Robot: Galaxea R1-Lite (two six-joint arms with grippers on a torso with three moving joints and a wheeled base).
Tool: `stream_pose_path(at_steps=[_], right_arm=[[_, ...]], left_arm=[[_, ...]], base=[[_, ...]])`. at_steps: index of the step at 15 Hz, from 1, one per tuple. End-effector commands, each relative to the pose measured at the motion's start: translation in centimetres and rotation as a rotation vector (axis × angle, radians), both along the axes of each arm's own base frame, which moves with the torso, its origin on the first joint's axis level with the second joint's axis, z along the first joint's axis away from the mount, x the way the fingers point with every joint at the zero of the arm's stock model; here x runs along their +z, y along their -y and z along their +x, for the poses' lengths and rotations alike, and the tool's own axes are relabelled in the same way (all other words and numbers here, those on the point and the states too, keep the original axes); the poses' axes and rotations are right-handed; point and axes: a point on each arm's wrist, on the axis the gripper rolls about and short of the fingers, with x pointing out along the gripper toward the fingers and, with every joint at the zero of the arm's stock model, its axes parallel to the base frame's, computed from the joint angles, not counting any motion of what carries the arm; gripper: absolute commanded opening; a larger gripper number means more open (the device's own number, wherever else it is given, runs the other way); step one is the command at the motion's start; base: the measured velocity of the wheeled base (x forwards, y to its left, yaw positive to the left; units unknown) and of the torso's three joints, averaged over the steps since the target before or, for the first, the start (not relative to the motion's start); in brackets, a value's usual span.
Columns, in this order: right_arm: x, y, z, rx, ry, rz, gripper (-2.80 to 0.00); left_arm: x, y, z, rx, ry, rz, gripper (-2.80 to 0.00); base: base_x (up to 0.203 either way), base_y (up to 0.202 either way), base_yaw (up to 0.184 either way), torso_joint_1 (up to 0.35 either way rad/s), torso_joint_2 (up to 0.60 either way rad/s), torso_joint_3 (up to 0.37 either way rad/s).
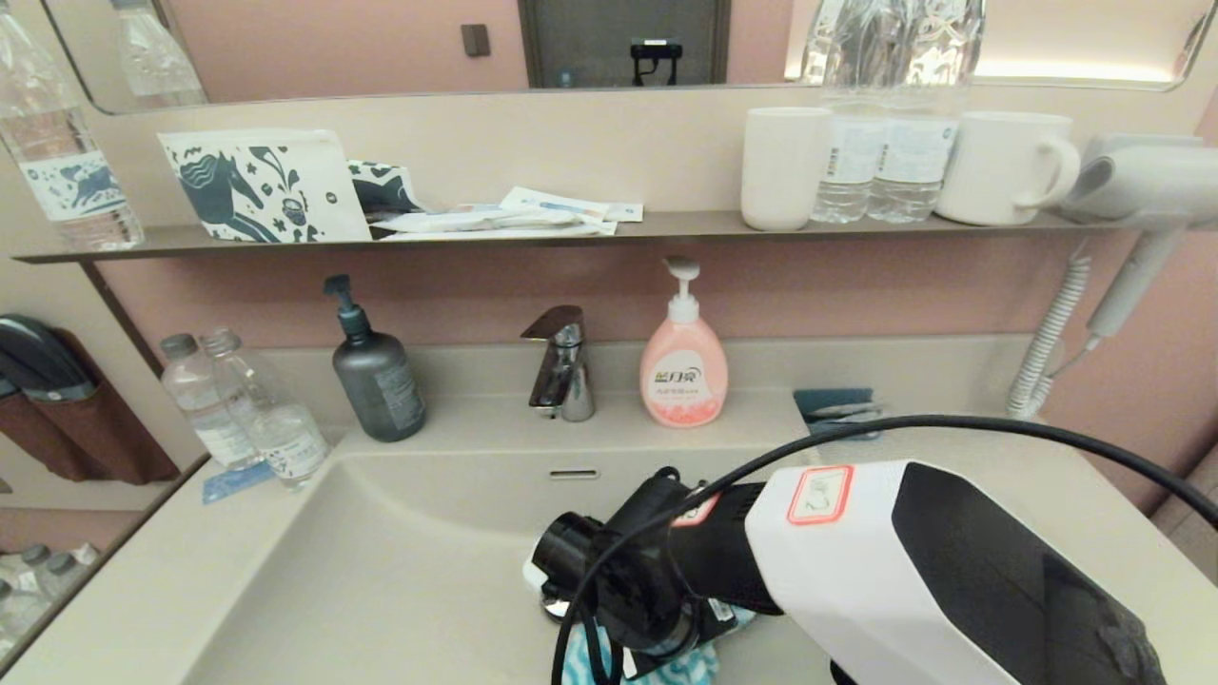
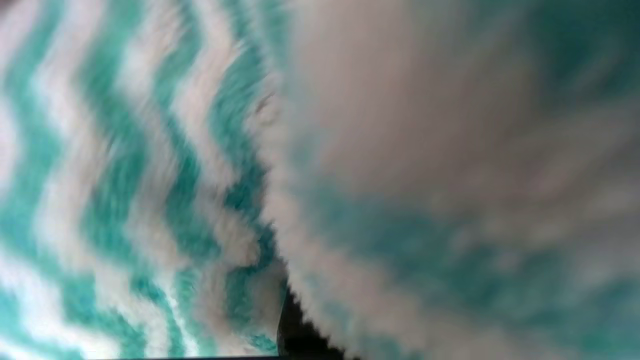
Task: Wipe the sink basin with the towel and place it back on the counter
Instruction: Wipe the sink
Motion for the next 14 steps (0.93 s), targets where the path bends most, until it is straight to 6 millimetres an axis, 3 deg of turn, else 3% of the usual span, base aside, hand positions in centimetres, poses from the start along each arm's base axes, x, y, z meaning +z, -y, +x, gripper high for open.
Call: stream_pose_path(at_steps=[1,3,10,14], right_arm=[[-0.6,-1.5,-1.5,0.050,-0.030,0.035,-2.80],[-0.3,-2.4,-2.1,0.080,-0.043,0.109,-2.80],[1.1,-5.9,-0.7,0.151,0.117,0.453,-2.80],[6.0,-6.2,0.3,0.158,0.265,0.660,-2.80]], left_arm=[[0.0,0.0,0.0,0.001,-0.001,0.000,-2.80],[0.0,0.0,0.0,0.001,-0.001,0.000,-2.80],[0.0,0.0,0.0,0.001,-0.001,0.000,-2.80],[0.0,0.0,0.0,0.001,-0.001,0.000,-2.80]], base=[[0.000,0.000,0.000,0.000,0.00,0.000],[0.000,0.000,0.000,0.000,0.00,0.000],[0.000,0.000,0.000,0.000,0.00,0.000],[0.000,0.000,0.000,0.000,0.00,0.000]])
